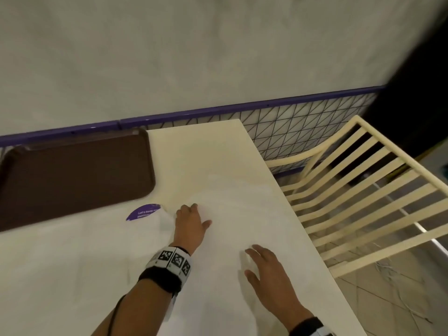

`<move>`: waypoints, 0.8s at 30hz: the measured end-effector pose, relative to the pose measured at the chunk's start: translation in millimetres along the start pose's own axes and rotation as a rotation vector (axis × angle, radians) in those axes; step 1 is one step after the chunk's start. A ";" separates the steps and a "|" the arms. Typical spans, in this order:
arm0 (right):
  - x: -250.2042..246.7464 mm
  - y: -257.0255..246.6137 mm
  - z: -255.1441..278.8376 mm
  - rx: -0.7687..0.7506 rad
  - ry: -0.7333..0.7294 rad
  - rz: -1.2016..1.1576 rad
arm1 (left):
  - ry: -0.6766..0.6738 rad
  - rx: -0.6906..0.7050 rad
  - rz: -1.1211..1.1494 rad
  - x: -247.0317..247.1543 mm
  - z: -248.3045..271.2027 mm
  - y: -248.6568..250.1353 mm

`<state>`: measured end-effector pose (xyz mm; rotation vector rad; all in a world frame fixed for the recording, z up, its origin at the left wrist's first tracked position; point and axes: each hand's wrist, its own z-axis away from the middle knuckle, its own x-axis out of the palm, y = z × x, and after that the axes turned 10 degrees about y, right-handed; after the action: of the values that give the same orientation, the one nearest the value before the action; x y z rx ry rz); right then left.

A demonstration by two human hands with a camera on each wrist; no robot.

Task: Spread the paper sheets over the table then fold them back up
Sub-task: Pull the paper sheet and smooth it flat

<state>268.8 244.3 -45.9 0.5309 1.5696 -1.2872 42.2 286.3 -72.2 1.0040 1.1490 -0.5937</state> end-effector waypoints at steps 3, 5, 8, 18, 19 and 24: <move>2.9 5.3 -13.6 -0.033 -0.017 0.065 | -0.045 -0.166 0.156 5.8 -12.6 10.2; 8.0 12.5 -18.6 -0.055 -0.037 0.091 | -0.075 -0.267 0.286 8.8 -18.0 12.7; 17.6 21.7 -19.9 -0.064 -0.090 0.141 | -0.112 -0.334 0.336 10.8 -22.2 13.9; 12.1 23.5 -18.6 -0.116 -0.063 0.156 | -0.024 -0.284 0.178 6.0 -22.8 40.5; 10.7 21.8 -18.2 -0.116 -0.085 0.139 | -0.045 -0.328 0.215 4.9 -25.4 43.9; 5.7 17.5 -14.9 -0.120 -0.131 0.107 | -0.127 -0.409 0.318 3.5 -37.8 45.7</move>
<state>274.6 262.3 -60.1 0.4404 1.4790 -1.1175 63.3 340.9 -62.8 0.7608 0.9246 -0.1543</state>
